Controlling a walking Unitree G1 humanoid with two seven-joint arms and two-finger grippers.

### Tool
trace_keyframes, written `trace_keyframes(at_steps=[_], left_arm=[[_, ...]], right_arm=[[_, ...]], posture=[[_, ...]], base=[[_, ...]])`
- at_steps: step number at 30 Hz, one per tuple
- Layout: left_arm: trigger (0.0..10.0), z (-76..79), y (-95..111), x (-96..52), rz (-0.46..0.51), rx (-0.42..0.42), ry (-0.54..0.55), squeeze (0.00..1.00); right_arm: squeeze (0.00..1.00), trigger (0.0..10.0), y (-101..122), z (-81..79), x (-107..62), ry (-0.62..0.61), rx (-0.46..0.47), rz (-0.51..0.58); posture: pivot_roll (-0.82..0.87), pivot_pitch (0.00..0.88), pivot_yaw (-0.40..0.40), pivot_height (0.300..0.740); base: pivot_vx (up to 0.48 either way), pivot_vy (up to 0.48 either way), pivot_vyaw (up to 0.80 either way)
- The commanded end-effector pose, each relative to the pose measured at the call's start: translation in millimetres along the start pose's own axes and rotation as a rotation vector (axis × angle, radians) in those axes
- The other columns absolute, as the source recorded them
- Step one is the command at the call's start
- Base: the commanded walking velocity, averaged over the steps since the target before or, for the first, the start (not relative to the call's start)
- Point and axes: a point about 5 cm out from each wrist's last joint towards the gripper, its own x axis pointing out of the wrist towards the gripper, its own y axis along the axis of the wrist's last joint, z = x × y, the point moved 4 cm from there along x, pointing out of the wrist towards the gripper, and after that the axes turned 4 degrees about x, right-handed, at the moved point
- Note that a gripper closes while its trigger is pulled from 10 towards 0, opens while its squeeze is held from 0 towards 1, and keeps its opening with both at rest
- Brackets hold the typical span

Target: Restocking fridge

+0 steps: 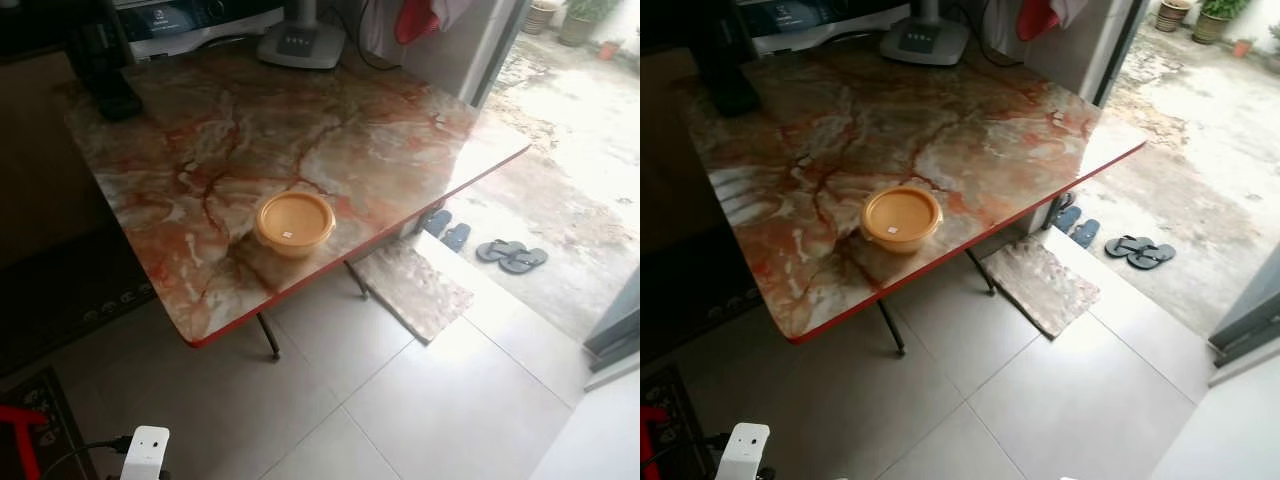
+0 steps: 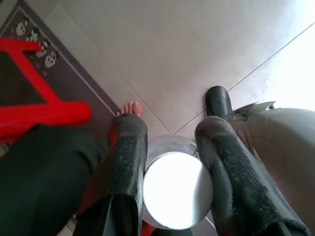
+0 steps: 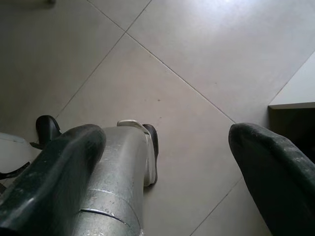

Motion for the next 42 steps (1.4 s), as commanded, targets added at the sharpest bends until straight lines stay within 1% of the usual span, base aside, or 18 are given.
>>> trace_keyframes(at_steps=[1, 6, 11, 14, 15, 16, 20, 24, 27, 29, 33, 38, 42], left_arm=[[10.0, -0.1, -16.6, -2.7, -0.045, 0.004, -0.011, 0.00], [10.0, -5.6, -25.9, -4.9, -0.063, 0.011, -0.009, 0.00], [10.0, -8.3, -33.6, -7.0, -0.077, 0.041, -0.015, 0.00], [10.0, -8.4, -38.9, -8.3, -0.086, 0.039, -0.012, 0.00], [10.0, -7.8, -43.5, -9.5, -0.096, 0.035, -0.008, 0.00], [10.0, -7.8, -43.5, -9.5, -0.096, 0.035, -0.008, 0.00], [10.0, -2.2, -50.0, -11.3, -0.106, 0.033, -0.015, 0.00], [10.0, 0.6, -50.4, -11.4, -0.107, 0.036, -0.019, 0.00], [10.0, 10.6, -44.4, -9.7, -0.098, 0.062, -0.031, 0.00], [10.0, 13.0, -42.0, -9.0, -0.094, 0.063, -0.033, 0.00], [10.0, 15.2, -38.9, -8.2, -0.089, 0.066, -0.037, 0.00], [10.0, 18.1, -34.9, -7.2, -0.082, 0.082, -0.041, 0.00], [10.0, 17.8, -34.0, -6.9, -0.082, 0.072, -0.035, 0.00]], right_arm=[[0.00, 10.0, -15.5, 2.8, -4.5, -0.005, -0.005, -0.054], [0.00, 10.0, -15.9, 3.0, -4.6, -0.004, -0.008, -0.058], [0.00, 10.0, -16.0, 3.3, -4.6, -0.003, -0.012, -0.061], [0.00, 10.0, -15.9, 3.5, -4.7, -0.003, -0.012, -0.061], [0.00, 10.0, -15.9, 3.7, -4.7, -0.004, -0.012, -0.060], [0.00, 10.0, -15.9, 3.7, -4.7, -0.004, -0.012, -0.060], [0.00, 10.0, -16.0, 3.8, -4.8, -0.002, -0.014, -0.061], [0.00, 10.0, -16.0, 3.7, -4.8, -0.002, -0.014, -0.061], [0.00, 10.0, -16.1, 3.7, -4.8, -0.001, -0.015, -0.062], [0.00, 10.0, -16.2, 3.7, -4.8, -0.001, -0.015, -0.063], [0.00, 10.0, -16.2, 3.8, -4.8, -0.001, -0.016, -0.064], [0.00, 10.0, -16.1, 3.7, -4.7, 0.000, -0.018, -0.065], [0.00, 10.0, -16.2, 3.7, -4.8, 0.001, -0.019, -0.065]], posture=[[0.11, 0.133, -0.071, 0.740], [0.11, 0.134, -0.072, 0.740], [0.11, 0.133, -0.074, 0.740], [0.11, 0.134, -0.075, 0.740], [0.11, 0.134, -0.075, 0.740], [0.11, 0.134, -0.075, 0.740], [0.11, 0.134, -0.076, 0.740], [0.11, 0.135, -0.075, 0.740], [0.11, 0.134, -0.076, 0.740], [0.11, 0.134, -0.076, 0.740], [0.11, 0.134, -0.077, 0.740], [0.11, 0.133, -0.077, 0.740], [0.11, 0.133, -0.077, 0.740]], base=[[0.000, 0.000, -0.79], [0.000, 0.000, -0.78], [0.000, -0.131, -0.78], [0.000, -0.369, -0.78], [0.000, 0.000, -0.78], [0.000, 0.000, -0.78], [0.000, 0.000, -0.78], [0.000, 0.000, -0.78], [0.000, -0.289, -0.78], [0.000, -0.472, -0.78], [0.000, -0.118, -0.78], [0.000, -0.428, -0.77], [0.000, -0.183, -0.77]])
